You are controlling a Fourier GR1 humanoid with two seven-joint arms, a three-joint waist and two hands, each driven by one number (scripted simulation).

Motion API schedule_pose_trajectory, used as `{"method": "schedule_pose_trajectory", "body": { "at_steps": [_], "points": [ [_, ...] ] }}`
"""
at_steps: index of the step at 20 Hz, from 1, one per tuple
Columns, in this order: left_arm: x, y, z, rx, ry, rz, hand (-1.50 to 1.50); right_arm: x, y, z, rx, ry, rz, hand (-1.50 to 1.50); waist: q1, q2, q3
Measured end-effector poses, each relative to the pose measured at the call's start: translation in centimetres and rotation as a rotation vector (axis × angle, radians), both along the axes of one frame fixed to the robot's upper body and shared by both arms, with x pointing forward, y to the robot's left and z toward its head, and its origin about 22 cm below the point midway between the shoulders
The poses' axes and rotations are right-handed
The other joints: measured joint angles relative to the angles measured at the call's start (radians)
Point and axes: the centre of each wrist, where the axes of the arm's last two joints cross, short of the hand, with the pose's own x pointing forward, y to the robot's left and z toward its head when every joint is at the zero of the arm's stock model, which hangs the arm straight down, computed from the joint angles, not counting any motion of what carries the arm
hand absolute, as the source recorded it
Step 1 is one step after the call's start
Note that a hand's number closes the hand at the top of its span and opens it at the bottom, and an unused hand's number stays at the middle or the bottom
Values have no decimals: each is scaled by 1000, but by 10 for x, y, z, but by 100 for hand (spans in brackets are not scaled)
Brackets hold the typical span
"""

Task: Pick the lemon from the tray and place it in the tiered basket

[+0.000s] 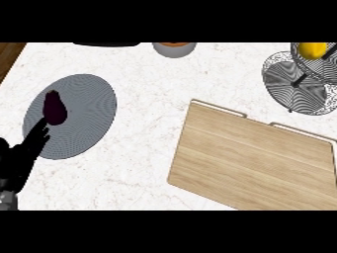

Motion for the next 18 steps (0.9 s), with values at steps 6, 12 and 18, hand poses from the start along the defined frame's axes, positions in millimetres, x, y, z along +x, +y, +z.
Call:
{"method": "schedule_pose_trajectory", "body": {
  "at_steps": [6, 12, 18],
  "points": [
    [-14, 6, -6, -2, 10, 15, 0, -10, -16, 34, 164, -201, -100, -150, -19, -12, -1],
    [-25, 13, -12, -5, 28, 53, 0, -34, -57, 58, 414, -382, -124, -150, -55, -25, 0],
    [-34, 20, -13, 2, 37, 88, 0, -61, -103, 46, 588, -545, -50, -150, -92, -38, 0]
  ]
}}
